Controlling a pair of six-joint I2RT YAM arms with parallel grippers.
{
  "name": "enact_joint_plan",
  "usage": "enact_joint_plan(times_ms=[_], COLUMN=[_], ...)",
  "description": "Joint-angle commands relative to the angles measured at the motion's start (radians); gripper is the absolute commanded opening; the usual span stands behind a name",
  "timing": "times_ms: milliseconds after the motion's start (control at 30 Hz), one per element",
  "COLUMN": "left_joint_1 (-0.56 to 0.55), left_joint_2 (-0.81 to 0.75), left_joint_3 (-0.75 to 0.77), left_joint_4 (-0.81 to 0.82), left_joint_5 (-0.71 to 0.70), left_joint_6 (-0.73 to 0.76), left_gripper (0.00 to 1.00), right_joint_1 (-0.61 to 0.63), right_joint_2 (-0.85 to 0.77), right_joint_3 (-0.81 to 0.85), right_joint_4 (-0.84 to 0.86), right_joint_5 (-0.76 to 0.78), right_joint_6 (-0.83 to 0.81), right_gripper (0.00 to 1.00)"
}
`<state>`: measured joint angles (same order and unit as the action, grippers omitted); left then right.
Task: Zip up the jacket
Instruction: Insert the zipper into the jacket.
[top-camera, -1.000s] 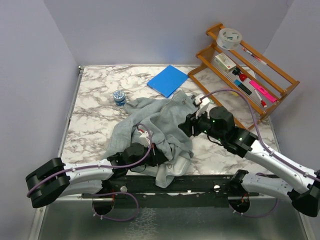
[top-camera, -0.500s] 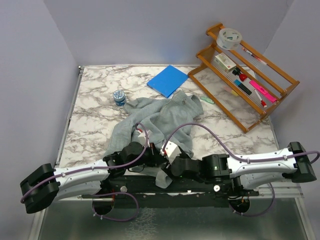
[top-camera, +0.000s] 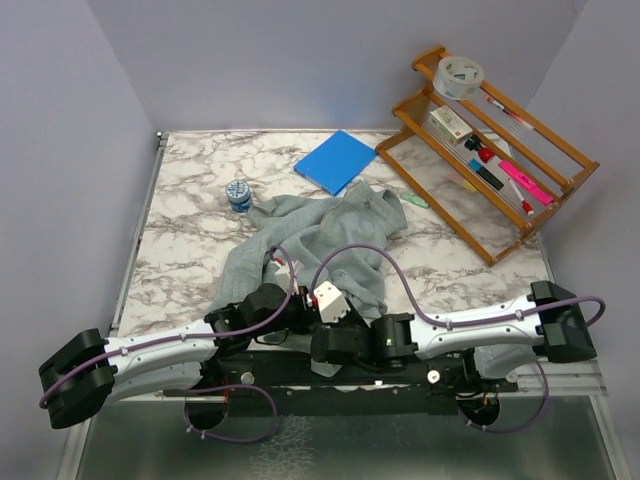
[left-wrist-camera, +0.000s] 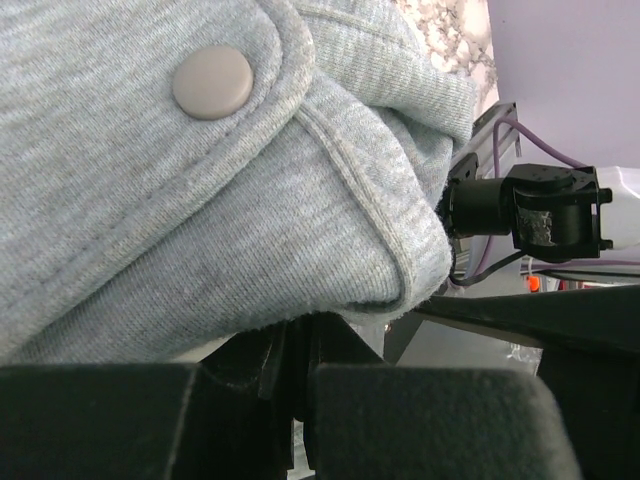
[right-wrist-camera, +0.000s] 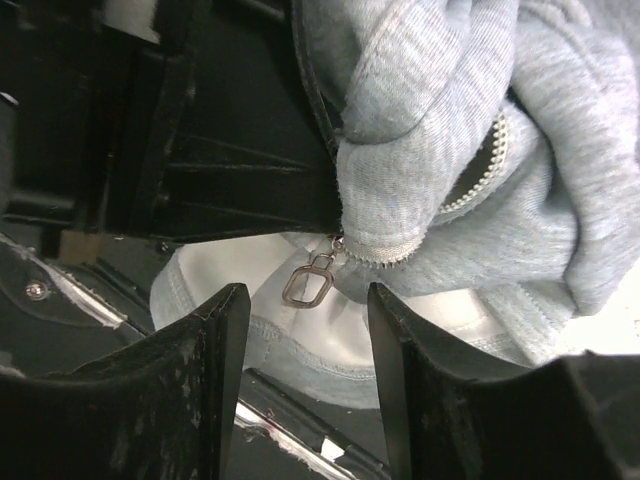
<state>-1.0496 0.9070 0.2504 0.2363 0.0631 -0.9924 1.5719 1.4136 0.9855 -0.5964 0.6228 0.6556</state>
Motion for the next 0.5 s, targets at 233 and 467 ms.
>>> enact_joint_plan(times_ms=[233,467], left_joint_1=[-0.006,-0.006], left_joint_2=[-0.009,-0.012], left_joint_3=[0.010,0.004], left_joint_4=[-0.038,-0.037], left_joint_5=[-0.004,-0.008], left_joint_6=[-0.020,-0.025], left_gripper=[0.00,0.00], right_joint_1=[0.007,0.007], right_joint_2=[0.133,0.122], right_joint_3=[0.076,0.073], right_joint_4=[-0.080,-0.087], right_joint_5=[0.047,0.067], right_joint_6=[0.079,0.072], right_gripper=[0.45,0.27])
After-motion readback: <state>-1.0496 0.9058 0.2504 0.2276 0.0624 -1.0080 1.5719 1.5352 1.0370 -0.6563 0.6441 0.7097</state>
